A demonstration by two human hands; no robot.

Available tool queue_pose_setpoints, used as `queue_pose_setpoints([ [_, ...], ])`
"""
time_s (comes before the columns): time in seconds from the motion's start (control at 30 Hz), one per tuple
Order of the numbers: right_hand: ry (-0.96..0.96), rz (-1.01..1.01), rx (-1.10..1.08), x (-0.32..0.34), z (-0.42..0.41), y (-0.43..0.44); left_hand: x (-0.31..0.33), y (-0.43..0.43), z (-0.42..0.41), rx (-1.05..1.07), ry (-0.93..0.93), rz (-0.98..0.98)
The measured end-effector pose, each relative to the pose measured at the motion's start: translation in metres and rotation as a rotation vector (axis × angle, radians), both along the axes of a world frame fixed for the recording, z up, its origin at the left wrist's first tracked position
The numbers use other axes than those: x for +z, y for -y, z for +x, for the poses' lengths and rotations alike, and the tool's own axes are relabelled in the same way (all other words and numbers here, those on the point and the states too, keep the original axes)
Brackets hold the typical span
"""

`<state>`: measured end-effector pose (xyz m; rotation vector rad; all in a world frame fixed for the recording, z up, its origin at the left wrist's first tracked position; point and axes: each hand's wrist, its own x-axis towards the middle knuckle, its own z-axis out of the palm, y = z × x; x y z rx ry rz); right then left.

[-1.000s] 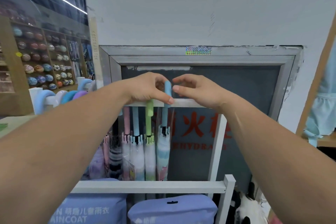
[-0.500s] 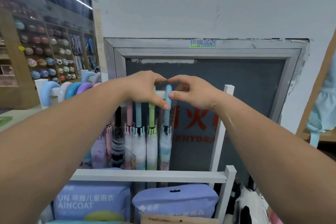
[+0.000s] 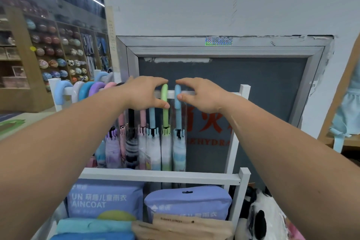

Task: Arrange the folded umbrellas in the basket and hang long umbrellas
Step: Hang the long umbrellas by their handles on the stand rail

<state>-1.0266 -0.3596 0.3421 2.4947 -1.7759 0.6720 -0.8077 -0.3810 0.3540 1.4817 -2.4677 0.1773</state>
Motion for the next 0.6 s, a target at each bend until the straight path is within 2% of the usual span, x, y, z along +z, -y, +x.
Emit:
queue_pose_setpoints([
  [0.13, -0.045, -0.188, -0.041, -0.006, -0.012, -0.018, -0.018, -0.022, -0.003, 0.031, -0.15, -0.083],
  [0.27, -0.014, -0.287, -0.039, -0.022, -0.028, -0.043, -0.043, -0.05, -0.005, 0.0, -0.339, -0.301],
  [0.4, -0.026, -0.277, -0.086, -0.045, -0.041, -0.089, -0.064, -0.078, -0.008, -0.051, -0.316, -0.382],
  [0.6, 0.007, -0.153, -0.325, -0.1, -0.061, -0.182, -0.108, -0.123, -0.032, -0.255, -0.288, -0.274],
])
